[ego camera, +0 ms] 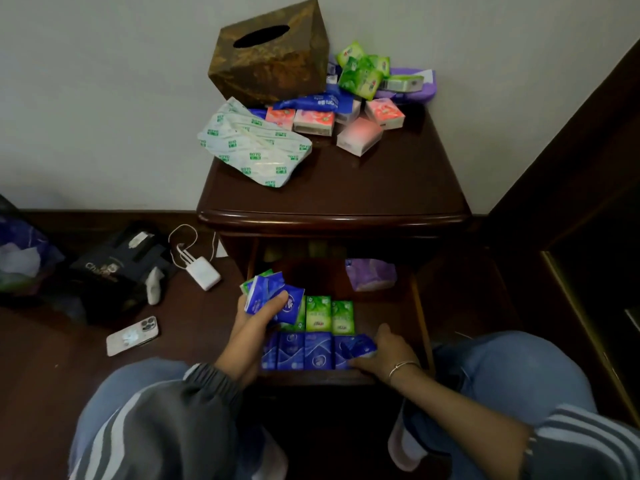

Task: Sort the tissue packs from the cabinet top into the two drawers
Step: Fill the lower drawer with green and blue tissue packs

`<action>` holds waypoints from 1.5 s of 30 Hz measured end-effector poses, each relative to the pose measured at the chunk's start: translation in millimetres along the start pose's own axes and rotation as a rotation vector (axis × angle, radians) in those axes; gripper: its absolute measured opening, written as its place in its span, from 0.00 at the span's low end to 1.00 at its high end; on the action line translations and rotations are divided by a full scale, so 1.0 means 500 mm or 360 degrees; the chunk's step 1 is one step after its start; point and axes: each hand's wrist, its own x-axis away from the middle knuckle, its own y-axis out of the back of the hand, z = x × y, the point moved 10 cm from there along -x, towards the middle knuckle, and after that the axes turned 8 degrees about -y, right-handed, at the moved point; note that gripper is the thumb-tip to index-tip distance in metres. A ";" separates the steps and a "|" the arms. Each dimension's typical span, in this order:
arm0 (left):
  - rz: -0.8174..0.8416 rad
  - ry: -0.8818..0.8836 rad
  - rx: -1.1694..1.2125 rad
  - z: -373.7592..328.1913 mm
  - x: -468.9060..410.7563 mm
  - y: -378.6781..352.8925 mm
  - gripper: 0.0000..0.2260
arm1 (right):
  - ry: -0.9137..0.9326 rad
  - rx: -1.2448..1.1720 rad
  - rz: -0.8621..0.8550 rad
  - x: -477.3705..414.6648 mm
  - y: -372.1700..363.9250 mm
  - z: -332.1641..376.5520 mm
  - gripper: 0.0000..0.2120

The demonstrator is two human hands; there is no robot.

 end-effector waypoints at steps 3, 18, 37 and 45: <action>0.0014 0.0003 -0.0019 -0.004 -0.008 -0.007 0.29 | 0.0110 0.0062 0.0140 -0.004 -0.028 0.021 0.22; 0.0117 0.0170 -0.0216 0.027 -0.011 -0.015 0.32 | 0.0222 0.0132 0.0250 -0.028 -0.026 0.059 0.14; 0.0478 0.0642 0.0238 0.095 0.000 -0.143 0.32 | 0.0288 -0.1477 0.0663 0.041 0.072 0.140 0.22; -0.0051 0.0351 -0.0100 0.072 -0.054 -0.072 0.10 | 0.0033 -0.1847 0.0673 -0.007 0.113 0.075 0.18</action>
